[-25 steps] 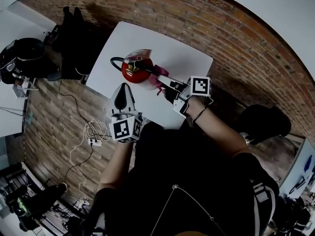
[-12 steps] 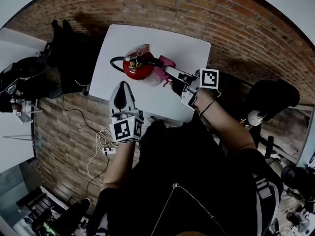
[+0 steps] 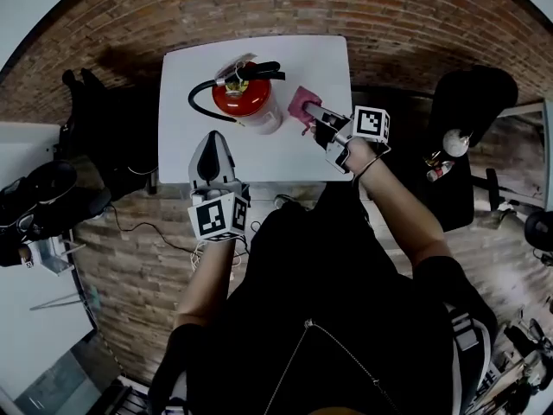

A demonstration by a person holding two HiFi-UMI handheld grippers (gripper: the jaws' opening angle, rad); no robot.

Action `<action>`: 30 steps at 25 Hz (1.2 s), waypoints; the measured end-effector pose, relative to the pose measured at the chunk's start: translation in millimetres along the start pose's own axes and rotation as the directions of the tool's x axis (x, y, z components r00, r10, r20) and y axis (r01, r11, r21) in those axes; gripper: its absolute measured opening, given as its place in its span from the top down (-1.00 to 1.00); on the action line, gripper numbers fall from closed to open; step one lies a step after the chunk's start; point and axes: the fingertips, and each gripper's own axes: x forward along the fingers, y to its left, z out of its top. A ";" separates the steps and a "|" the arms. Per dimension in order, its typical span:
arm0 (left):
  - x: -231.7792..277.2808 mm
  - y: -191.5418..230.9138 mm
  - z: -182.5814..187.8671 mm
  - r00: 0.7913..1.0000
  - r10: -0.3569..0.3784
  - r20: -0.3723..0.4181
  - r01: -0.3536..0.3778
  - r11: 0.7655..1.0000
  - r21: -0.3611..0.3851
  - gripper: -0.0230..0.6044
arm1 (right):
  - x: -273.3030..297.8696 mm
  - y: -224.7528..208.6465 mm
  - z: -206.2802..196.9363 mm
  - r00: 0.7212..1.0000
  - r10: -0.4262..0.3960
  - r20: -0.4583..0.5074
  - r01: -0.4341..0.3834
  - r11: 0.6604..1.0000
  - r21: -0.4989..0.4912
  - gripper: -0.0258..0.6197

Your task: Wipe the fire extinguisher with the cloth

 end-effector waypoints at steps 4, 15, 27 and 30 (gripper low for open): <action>-4.9 3.0 -2.4 0.999 -0.044 0.002 0.044 0.999 0.000 0.89 | 3.9 -38.9 -28.1 0.997 -0.071 0.005 0.071 0.997 -0.027 0.60; -12.3 15.2 -14.1 0.997 -0.075 -0.029 0.076 0.997 0.024 0.90 | 39.5 -160.5 -78.8 0.969 -0.247 -0.012 0.247 0.969 -0.001 0.60; -28.7 44.7 -33.9 0.996 -0.002 -0.085 0.007 0.998 0.058 0.89 | 69.0 -240.8 -106.1 0.925 -0.373 -0.075 0.377 0.925 0.054 0.60; -32.0 50.7 -36.3 0.996 0.015 -0.091 -0.009 0.998 0.060 0.89 | 74.1 -249.0 -109.7 0.919 -0.387 -0.078 0.391 0.918 0.057 0.60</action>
